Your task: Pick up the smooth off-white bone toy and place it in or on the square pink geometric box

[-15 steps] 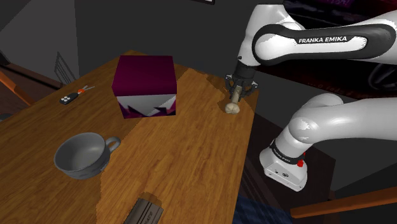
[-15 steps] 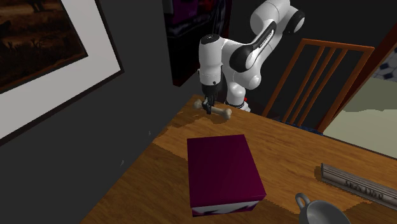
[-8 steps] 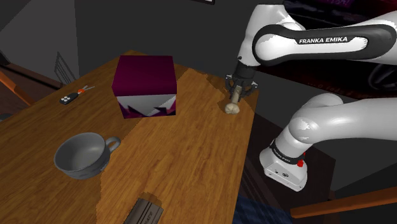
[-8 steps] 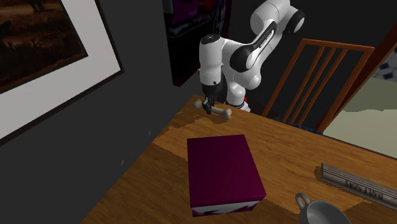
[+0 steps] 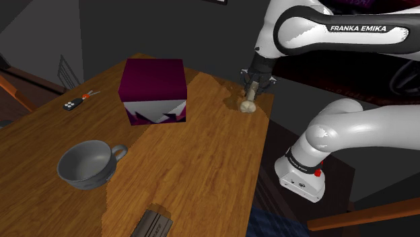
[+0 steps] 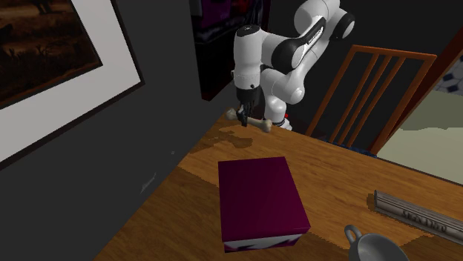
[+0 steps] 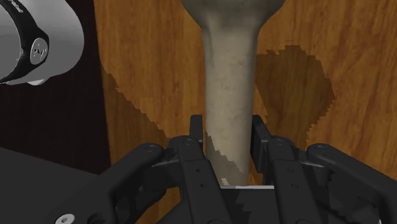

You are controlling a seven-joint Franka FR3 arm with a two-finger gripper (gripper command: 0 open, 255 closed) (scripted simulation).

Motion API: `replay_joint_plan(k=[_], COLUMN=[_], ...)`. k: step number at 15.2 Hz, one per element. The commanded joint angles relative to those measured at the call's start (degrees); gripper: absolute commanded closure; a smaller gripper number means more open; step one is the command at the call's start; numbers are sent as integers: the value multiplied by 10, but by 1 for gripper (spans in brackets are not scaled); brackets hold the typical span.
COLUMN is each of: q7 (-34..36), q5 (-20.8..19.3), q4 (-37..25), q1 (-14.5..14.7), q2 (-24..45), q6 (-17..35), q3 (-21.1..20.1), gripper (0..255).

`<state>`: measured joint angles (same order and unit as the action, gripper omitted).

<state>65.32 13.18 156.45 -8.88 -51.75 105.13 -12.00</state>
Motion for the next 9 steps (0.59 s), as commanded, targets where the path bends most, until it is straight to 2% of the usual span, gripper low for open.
replay_joint_plan(k=[1, 9], q7=[1, 8], q5=[-5, -17], q4=[-14, -77], q1=[0, -1], q2=[-11, -7], q6=[-19, -78], q3=[2, 14], gripper=[255, 255])
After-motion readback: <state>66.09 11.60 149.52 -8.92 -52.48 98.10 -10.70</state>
